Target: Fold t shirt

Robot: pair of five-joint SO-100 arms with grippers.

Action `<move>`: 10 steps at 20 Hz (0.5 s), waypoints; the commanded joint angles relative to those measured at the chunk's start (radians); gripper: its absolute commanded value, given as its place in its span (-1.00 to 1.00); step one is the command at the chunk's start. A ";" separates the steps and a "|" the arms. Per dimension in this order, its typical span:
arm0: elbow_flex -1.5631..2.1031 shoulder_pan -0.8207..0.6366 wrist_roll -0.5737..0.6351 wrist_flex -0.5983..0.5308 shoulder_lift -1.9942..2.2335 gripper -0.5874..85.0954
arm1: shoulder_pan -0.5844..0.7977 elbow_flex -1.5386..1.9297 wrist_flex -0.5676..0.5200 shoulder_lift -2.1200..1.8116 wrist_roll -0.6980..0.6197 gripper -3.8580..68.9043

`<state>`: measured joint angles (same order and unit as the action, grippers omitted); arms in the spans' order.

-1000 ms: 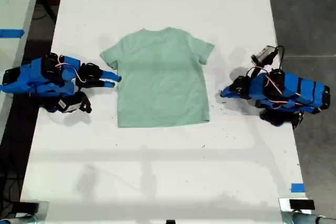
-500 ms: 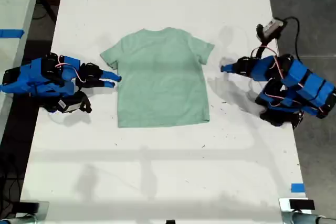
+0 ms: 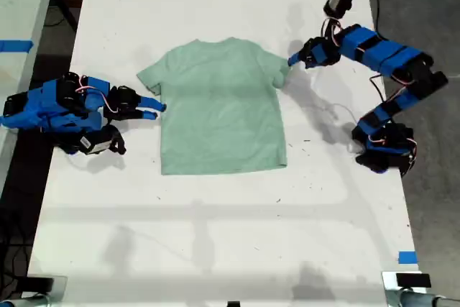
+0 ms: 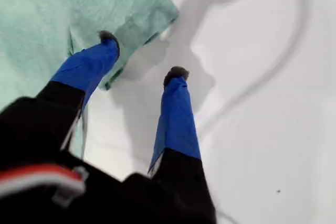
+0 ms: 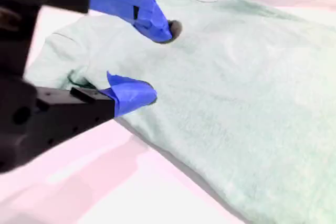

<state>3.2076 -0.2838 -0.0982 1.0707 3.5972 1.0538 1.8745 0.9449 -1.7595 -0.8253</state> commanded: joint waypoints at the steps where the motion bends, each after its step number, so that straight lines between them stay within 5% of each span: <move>1: 0.000 -0.014 -0.005 0.000 0.005 -0.62 | 0.011 -0.222 -0.012 0.170 -0.026 -0.37; 5: 0.000 -0.012 -0.005 0.000 0.005 -0.62 | -0.018 -0.370 0.009 0.353 -0.020 -0.40; 7: 0.000 -0.012 -0.005 0.000 0.005 -0.62 | -0.011 -0.403 0.038 0.407 -0.005 -0.83; 10: 0.000 -0.012 -0.005 0.000 0.005 -0.62 | 0.000 -0.426 0.083 0.407 0.009 -0.83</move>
<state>3.2076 -0.2853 -0.0982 1.0707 3.5972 1.0431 1.4880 0.9925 -1.3284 -0.8345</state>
